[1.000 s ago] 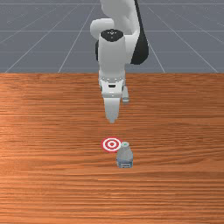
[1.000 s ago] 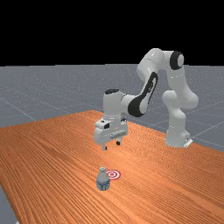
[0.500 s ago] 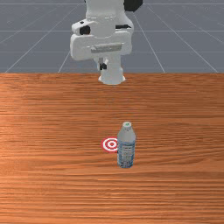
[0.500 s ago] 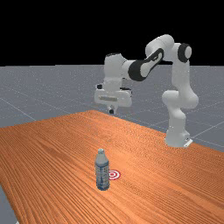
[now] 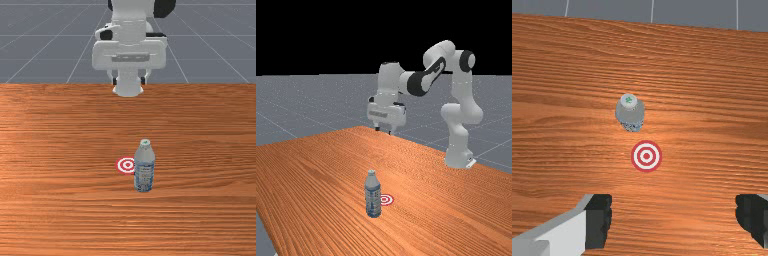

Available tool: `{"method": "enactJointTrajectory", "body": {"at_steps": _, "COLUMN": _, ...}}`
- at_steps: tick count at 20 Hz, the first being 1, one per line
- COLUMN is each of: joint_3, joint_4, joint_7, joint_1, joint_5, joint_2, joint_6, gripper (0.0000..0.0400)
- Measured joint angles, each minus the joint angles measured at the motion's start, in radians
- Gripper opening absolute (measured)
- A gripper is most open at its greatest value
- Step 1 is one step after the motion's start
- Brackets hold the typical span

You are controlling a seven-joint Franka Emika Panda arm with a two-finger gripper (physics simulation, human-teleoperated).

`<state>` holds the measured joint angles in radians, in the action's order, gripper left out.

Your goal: Pick up the bottle and put it on the marker

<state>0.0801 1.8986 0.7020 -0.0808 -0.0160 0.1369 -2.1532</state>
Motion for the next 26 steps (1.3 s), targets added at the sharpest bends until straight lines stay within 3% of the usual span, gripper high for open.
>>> {"method": "enactJointTrajectory", "body": {"at_steps": 7, "joint_3": -0.024, "joint_4": -0.272, "joint_7": 0.026, "joint_1": -0.030, "joint_5": -0.011, "joint_2": 0.278, "joint_6": -0.065, "gripper": 0.0399}}
{"method": "enactJointTrajectory", "body": {"at_steps": 24, "joint_3": -0.026, "joint_4": -0.378, "joint_7": 0.044, "joint_1": -0.021, "joint_5": -0.023, "joint_2": 0.512, "joint_6": -0.086, "gripper": 0.0400}}
{"method": "enactJointTrajectory", "body": {"at_steps": 25, "joint_3": -0.027, "joint_4": -0.376, "joint_7": 0.044, "joint_1": -0.020, "joint_5": -0.025, "joint_2": 0.516, "joint_6": -0.085, "gripper": 0.0249}}
{"method": "enactJointTrajectory", "body": {"at_steps": 26, "joint_3": -0.027, "joint_4": -0.376, "joint_7": 0.043, "joint_1": -0.020, "joint_5": -0.025, "joint_2": 0.515, "joint_6": -0.085, "gripper": 0.0217}}
